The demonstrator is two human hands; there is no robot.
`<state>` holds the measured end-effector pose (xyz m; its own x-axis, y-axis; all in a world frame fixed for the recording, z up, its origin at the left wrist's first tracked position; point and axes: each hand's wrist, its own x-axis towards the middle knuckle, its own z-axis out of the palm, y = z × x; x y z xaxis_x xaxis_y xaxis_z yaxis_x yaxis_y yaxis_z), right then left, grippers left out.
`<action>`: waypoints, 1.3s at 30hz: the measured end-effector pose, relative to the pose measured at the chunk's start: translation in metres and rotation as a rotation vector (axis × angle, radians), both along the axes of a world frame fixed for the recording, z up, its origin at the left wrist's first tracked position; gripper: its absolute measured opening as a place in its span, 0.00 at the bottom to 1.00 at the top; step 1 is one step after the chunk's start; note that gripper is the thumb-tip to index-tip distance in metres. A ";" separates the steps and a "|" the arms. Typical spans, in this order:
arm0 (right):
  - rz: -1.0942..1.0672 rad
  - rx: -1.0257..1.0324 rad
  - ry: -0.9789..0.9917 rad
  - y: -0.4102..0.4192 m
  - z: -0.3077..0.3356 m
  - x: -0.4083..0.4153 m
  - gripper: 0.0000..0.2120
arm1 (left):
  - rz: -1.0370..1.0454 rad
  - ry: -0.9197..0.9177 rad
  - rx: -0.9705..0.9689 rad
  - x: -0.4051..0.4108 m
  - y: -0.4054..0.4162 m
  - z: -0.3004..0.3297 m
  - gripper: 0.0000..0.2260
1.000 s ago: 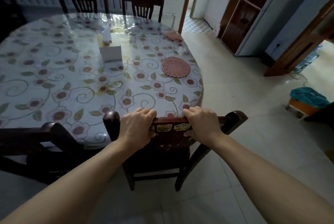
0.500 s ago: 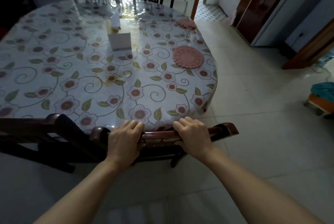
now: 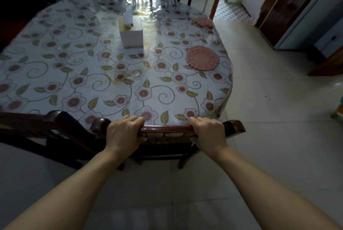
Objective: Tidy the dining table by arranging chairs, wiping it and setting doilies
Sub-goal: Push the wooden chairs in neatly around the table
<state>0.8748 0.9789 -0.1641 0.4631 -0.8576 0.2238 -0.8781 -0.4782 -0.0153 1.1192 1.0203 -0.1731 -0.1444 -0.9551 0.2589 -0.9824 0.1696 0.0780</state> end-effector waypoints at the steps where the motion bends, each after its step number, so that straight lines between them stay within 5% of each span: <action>1: 0.000 -0.001 -0.009 -0.004 0.000 0.001 0.20 | 0.005 0.004 -0.006 0.001 -0.004 0.000 0.17; 17: -0.144 0.109 0.165 -0.002 0.006 0.009 0.25 | 0.071 0.007 0.109 -0.006 -0.006 0.004 0.15; 27: -0.183 0.350 0.100 0.016 0.029 0.006 0.29 | 0.034 0.127 0.372 -0.015 -0.004 0.030 0.22; 39: -0.221 0.279 -0.039 0.010 0.087 -0.067 0.32 | -0.050 0.138 0.536 -0.099 -0.046 0.081 0.27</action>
